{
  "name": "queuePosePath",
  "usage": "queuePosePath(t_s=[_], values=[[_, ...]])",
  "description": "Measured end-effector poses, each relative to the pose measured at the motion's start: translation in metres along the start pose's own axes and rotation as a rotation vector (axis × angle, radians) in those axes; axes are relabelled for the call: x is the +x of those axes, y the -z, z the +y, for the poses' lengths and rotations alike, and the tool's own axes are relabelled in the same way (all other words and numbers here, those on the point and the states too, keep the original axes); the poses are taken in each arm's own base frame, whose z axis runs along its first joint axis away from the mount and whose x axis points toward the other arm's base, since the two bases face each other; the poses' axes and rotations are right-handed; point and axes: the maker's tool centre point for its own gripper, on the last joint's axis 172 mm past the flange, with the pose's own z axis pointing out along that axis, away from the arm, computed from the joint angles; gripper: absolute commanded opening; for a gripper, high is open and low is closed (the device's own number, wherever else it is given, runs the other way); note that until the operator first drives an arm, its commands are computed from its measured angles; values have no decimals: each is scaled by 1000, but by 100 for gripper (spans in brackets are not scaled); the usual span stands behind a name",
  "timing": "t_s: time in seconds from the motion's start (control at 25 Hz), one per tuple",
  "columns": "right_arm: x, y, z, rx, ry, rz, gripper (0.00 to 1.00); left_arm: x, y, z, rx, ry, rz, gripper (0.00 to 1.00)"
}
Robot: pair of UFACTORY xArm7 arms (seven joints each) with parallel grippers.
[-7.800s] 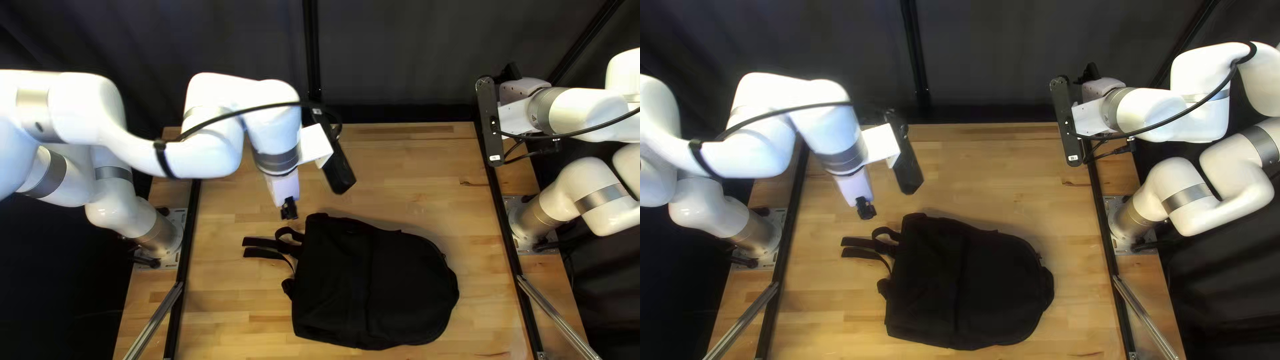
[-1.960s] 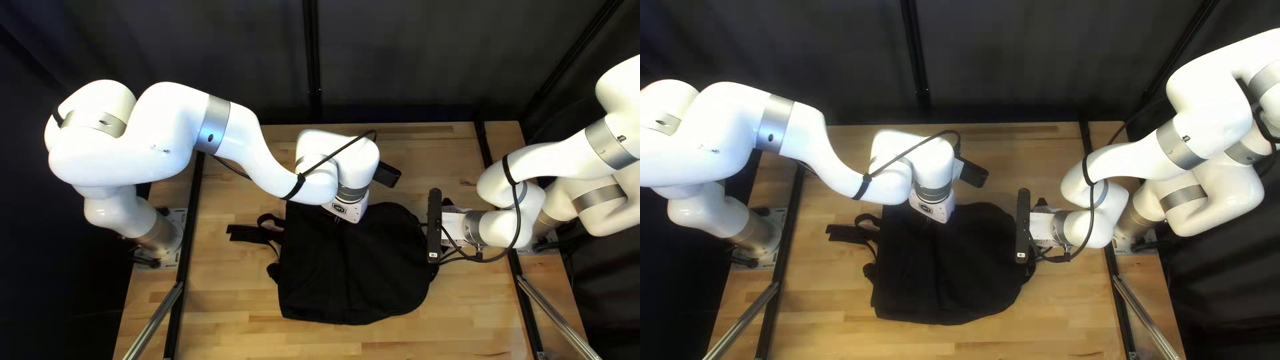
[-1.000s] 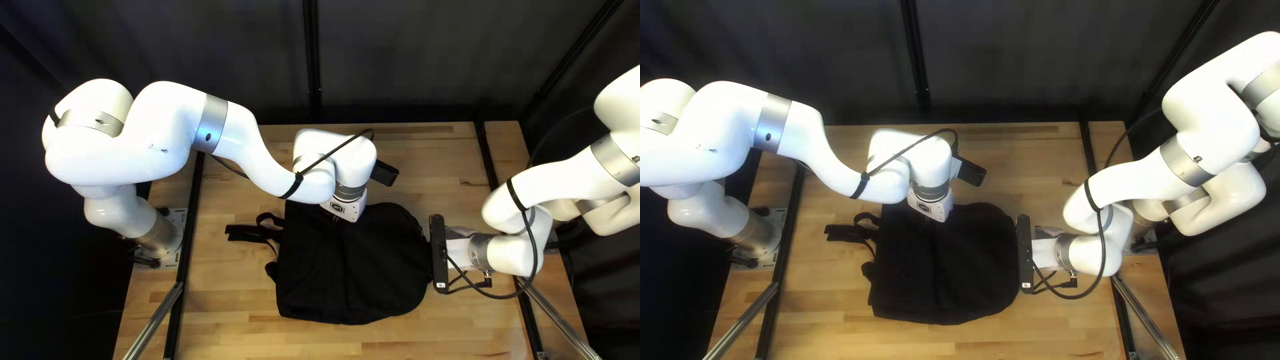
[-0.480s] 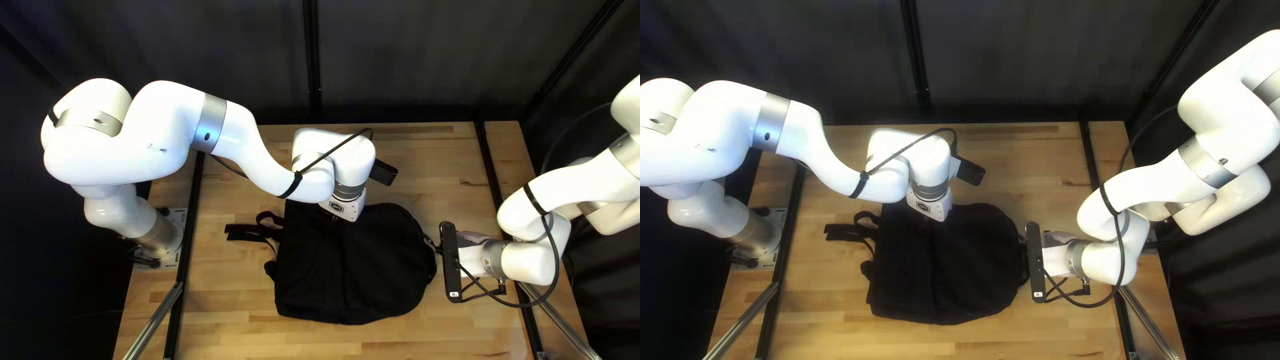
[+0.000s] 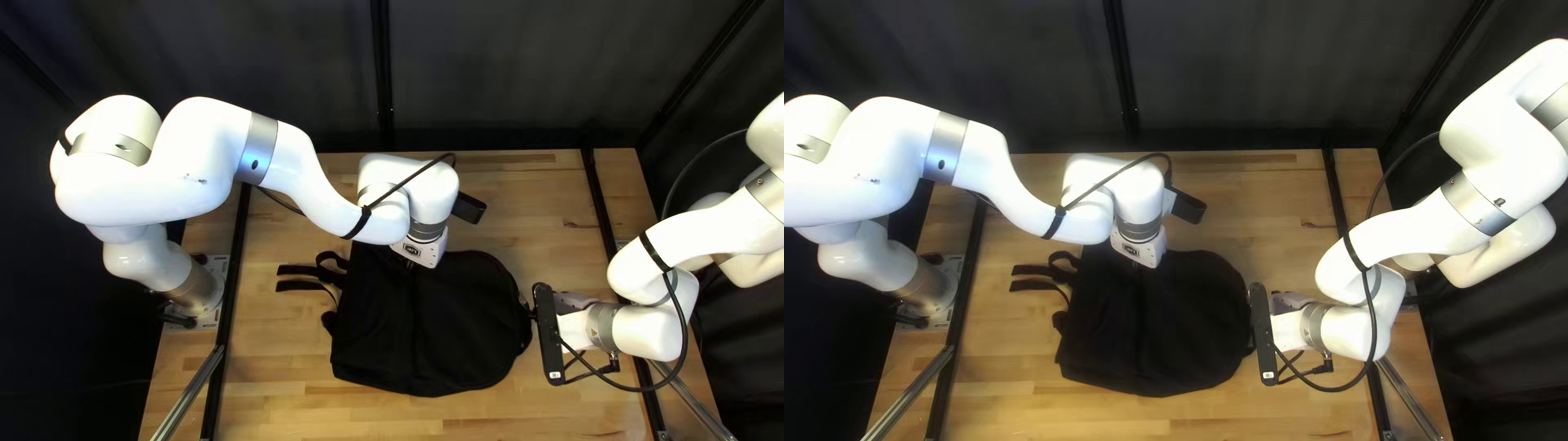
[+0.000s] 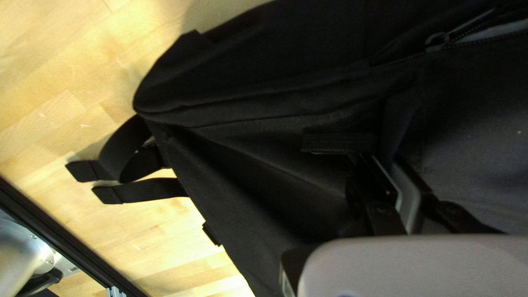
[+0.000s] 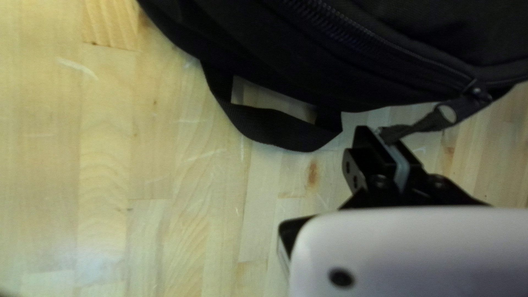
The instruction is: Remove a lunch box from a kids backpack
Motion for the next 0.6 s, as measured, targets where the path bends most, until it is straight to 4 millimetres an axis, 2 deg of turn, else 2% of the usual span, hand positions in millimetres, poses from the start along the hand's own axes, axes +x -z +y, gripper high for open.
queuePosePath(t_s=[0.28, 0.6], values=[[8, -1, -9, 18, 22, 4, 0, 1, 0, -1, -6, 4, 0, 0], [29, -2, -16, 41, 57, 18, 0, 0, 0, -2, -13, 5, -1, 0]])
